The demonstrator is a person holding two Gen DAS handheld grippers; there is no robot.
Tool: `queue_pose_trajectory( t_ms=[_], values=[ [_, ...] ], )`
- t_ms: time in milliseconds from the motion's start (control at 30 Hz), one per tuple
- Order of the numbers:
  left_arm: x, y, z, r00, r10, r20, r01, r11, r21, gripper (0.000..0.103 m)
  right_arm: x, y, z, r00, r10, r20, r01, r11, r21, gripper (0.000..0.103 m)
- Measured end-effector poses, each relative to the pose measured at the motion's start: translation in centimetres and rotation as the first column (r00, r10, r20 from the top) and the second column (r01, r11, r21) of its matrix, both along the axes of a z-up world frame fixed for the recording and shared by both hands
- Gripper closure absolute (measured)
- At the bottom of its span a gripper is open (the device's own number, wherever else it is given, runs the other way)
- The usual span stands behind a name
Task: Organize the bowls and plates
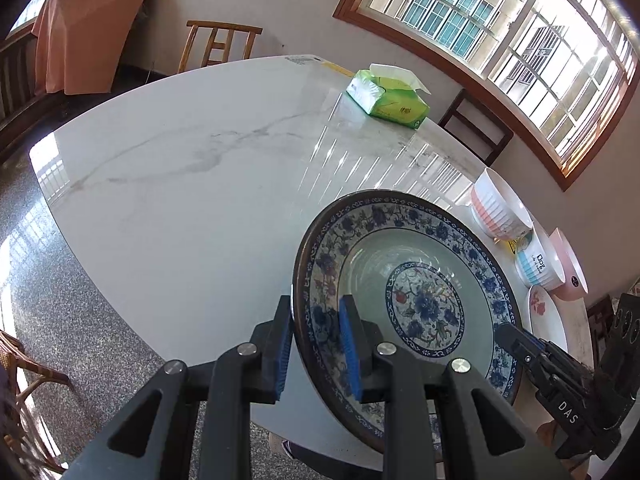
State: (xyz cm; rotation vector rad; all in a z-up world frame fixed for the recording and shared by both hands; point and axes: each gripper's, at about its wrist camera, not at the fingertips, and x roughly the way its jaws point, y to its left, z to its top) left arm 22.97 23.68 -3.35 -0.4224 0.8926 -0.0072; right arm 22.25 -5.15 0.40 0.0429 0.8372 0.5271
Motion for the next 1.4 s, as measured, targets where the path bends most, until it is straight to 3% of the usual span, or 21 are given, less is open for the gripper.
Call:
queue_pose_trajectory(
  t_ms=[400, 700, 767, 900, 1100, 1233, 1400],
  values=[
    [-0.3, 0.1, -0.3, 1.0, 0.003, 0.028, -0.002, 1.0, -0.008, 0.079, -1.1, 1.3, -0.1, 0.995, -0.001, 0.104, 0.011, 0.996, -0.093, 0.072],
    [-0.7, -0.7, 0.2, 0.998, 0.007, 0.061, -0.012, 0.997, 0.077, 0.078, -2.0, 2.6, 0.2, 0.979, -0.011, 0.203, 0.053, 0.978, -0.201, 0.05],
    [-0.7, -0.6, 0.2, 0.998, 0.016, 0.063, -0.021, 0.996, 0.089, 0.077, -2.4, 3.2, 0.3, 0.972, 0.001, 0.235, 0.056, 0.971, -0.234, 0.031],
    [-1.0, -0.5, 0.4, 0.997, 0.02, 0.068, -0.025, 0.997, 0.079, 0.077, -3.2, 4.2, 0.3, 0.958, 0.038, 0.285, 0.047, 0.957, -0.288, 0.031],
    [-3.4, -1.6, 2.6, 0.986, 0.012, 0.166, -0.028, 0.995, 0.097, 0.077, -4.9, -1.2, 2.3, 0.929, -0.119, 0.352, 0.148, 0.987, -0.057, 0.031],
    [-5.0, -4.4, 3.6, 0.976, -0.084, 0.199, 0.059, 0.99, 0.129, 0.075, -7.0, -6.6, 3.2, 0.906, -0.234, 0.351, 0.239, 0.97, 0.029, 0.03],
    [-5.8, -9.3, 3.6, 0.954, -0.224, 0.198, 0.213, 0.974, 0.079, 0.074, -8.8, -13.4, 4.1, 0.862, -0.367, 0.349, 0.371, 0.927, 0.057, 0.03]
  ],
)
